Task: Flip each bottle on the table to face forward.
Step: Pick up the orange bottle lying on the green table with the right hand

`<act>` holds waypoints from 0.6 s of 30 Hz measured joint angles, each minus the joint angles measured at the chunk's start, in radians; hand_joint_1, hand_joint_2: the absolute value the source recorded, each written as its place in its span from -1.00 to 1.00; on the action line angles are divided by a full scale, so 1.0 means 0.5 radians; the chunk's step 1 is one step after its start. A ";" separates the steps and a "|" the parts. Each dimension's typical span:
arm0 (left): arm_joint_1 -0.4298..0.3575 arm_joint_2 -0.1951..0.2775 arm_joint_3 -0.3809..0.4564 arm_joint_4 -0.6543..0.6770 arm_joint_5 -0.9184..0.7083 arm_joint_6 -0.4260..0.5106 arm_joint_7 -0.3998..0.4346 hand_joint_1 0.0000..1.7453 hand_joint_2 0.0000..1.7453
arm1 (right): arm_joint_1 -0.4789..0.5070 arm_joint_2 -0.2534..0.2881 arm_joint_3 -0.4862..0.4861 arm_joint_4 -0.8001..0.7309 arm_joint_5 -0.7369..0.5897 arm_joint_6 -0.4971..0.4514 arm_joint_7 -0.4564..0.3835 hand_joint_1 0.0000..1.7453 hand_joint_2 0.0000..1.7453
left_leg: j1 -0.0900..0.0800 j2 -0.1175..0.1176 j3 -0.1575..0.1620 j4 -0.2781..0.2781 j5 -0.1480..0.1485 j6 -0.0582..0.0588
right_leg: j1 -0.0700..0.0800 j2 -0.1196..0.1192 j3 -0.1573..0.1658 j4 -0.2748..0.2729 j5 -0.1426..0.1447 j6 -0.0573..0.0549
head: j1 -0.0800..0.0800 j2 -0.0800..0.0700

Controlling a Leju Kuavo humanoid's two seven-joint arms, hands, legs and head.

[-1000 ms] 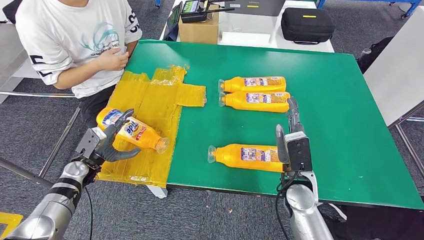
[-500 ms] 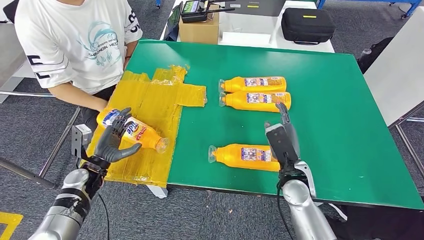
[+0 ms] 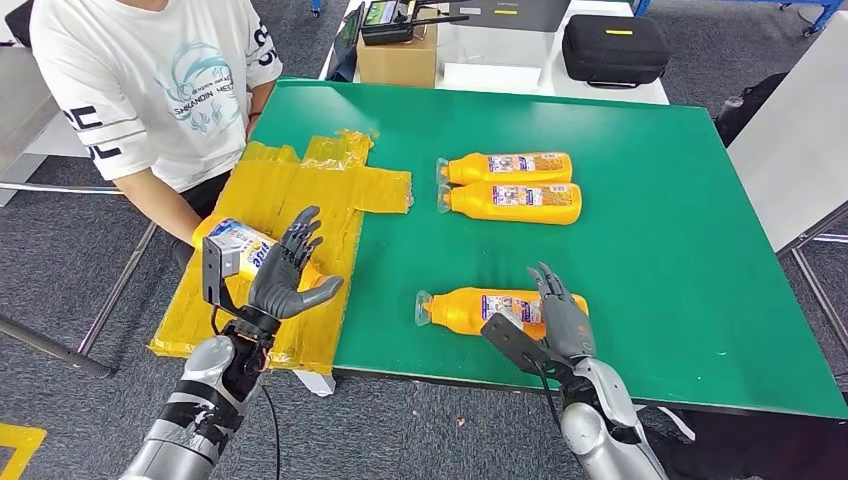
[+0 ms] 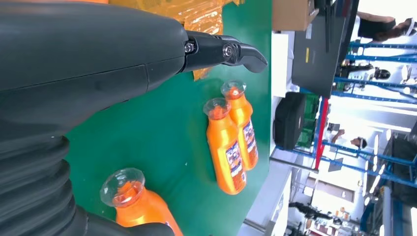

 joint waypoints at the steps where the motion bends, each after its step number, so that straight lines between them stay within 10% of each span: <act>1: 0.000 -0.001 -0.005 -0.003 0.001 0.003 0.000 -1.00 1.00 | 0.010 -0.006 0.000 -0.010 0.006 -0.002 0.001 -1.00 1.00 | 0.000 0.000 0.000 0.000 0.000 0.000 | 0.000 0.000 0.000 0.000 0.000 0.000 | 0.000 0.000; 18: -0.010 -0.016 -0.042 -0.008 0.036 0.058 -0.025 -1.00 1.00 | 0.115 -0.042 0.009 -0.202 0.139 -0.121 -0.065 -1.00 1.00 | 0.000 0.001 0.000 0.000 0.000 0.000 | 0.000 0.000 0.001 0.000 0.000 0.000 | 0.000 0.000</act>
